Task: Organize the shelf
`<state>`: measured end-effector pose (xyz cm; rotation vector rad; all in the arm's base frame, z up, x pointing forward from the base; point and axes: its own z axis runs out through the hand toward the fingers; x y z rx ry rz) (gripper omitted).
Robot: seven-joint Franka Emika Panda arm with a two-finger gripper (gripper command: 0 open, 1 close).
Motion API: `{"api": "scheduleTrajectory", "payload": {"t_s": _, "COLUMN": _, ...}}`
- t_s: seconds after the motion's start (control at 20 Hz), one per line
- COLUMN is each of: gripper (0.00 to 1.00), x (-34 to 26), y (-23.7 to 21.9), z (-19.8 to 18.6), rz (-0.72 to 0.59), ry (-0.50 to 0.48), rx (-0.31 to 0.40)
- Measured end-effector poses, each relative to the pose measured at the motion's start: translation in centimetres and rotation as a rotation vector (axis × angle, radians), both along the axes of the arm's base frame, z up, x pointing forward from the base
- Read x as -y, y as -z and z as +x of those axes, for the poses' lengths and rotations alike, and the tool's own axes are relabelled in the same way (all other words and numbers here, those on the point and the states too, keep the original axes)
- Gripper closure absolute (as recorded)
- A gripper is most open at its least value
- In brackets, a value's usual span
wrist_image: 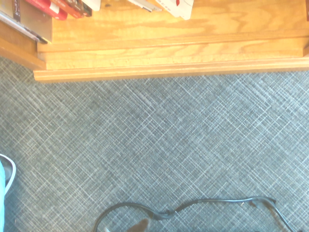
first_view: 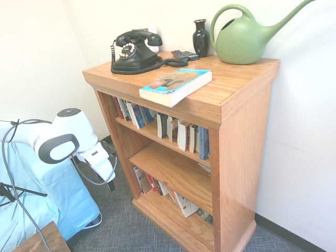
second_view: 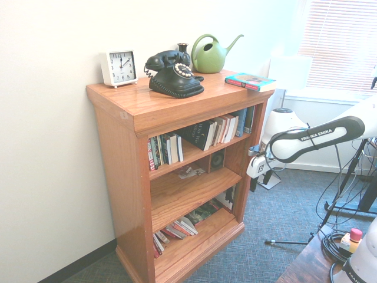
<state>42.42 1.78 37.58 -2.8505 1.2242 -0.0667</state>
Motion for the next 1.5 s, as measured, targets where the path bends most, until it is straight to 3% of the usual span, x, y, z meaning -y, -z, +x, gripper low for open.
{"api": "scheduleTrajectory", "payload": {"t_s": 0.35, "gripper": 0.0, "x": 1.3, "y": -0.9, "z": 0.6, "rz": -0.131, "ry": 0.017, "rx": 0.006}}
{"api": "scheduleTrajectory", "payload": {"t_s": 0.55, "gripper": 0.0, "x": 4.8, "y": -3.7, "z": 1.8, "rz": -0.316, "ry": 0.057, "rx": 0.019}}
{"api": "scheduleTrajectory", "payload": {"t_s": 0.85, "gripper": 0.0, "x": 8.5, "y": -12.4, "z": 3.9, "rz": -0.659, "ry": 0.108, "rx": 0.027}}
{"api": "scheduleTrajectory", "payload": {"t_s": 1.25, "gripper": 0.0, "x": 7.9, "y": -18.3, "z": 5.6, "rz": -1.1, "ry": 0.101, "rx": -0.079}}
{"api": "scheduleTrajectory", "payload": {"t_s": 1.5, "gripper": 0.0, "x": 7.5, "y": -19.0, "z": 7.5, "rz": -1.268, "ry": 0.105, "rx": -0.134}}
